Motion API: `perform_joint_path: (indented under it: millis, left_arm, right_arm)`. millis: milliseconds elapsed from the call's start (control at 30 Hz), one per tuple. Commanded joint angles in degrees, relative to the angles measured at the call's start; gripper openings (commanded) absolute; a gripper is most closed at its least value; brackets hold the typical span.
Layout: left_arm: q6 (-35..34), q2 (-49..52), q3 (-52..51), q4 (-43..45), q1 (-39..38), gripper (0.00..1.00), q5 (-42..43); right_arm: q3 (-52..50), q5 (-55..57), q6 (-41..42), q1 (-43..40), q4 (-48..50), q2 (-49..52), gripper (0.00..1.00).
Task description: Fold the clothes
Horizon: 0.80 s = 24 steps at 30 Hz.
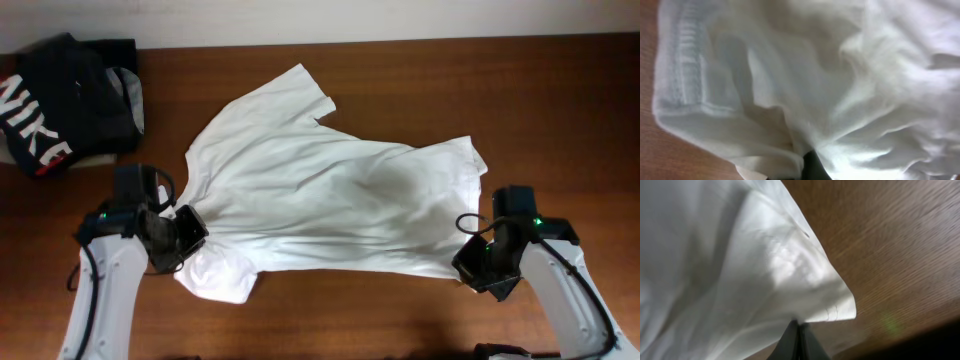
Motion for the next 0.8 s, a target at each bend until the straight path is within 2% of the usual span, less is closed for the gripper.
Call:
perform_joint_path:
  millis: [0, 167, 233, 367, 433, 533, 667, 767]
  left_arm:
    - [0.7, -4.8, 0.1, 0.1, 0.1, 0.01, -2.5]
    - [0.7, -4.8, 2.4, 2.6, 0.0, 0.01, -2.8]
    - [0.7, -4.6, 2.4, 11.6, 0.0, 0.01, -3.0]
    - [0.7, -1.6, 2.4, 21.4, -0.1, 0.01, -3.0]
    - [0.6, 3.0, 2.4, 27.5, -0.9, 0.01, -3.0]
    - [0.6, 12.8, 2.4, 42.2, -4.7, 0.01, -3.0]
    - [0.7, 20.5, 2.4, 59.2, -10.3, 0.01, -3.5]
    - [0.7, 23.2, 2.4, 62.6, -12.2, 0.01, -11.0]
  right_arm:
    - [1.3, 3.3, 0.6, 0.2, -0.3, -1.7, 0.04]
    - [8.3, 3.5, -1.1, 0.2, 0.0, -2.0, 0.04]
    - [10.9, 2.7, -1.1, 0.3, 4.9, -1.9, 0.04]
    - [10.8, 2.4, -1.1, 0.3, 8.0, -0.5, 0.04]
    - [10.7, 2.4, -1.1, 0.3, 9.1, 1.0, 0.04]
    - [10.7, 3.4, -1.1, 0.3, 10.7, 2.8, 0.04]
    - [10.5, 5.2, -1.0, 0.3, 13.2, 2.9, 0.04]
    - [9.3, 5.7, -1.0, 0.3, 14.8, 2.9, 0.04]
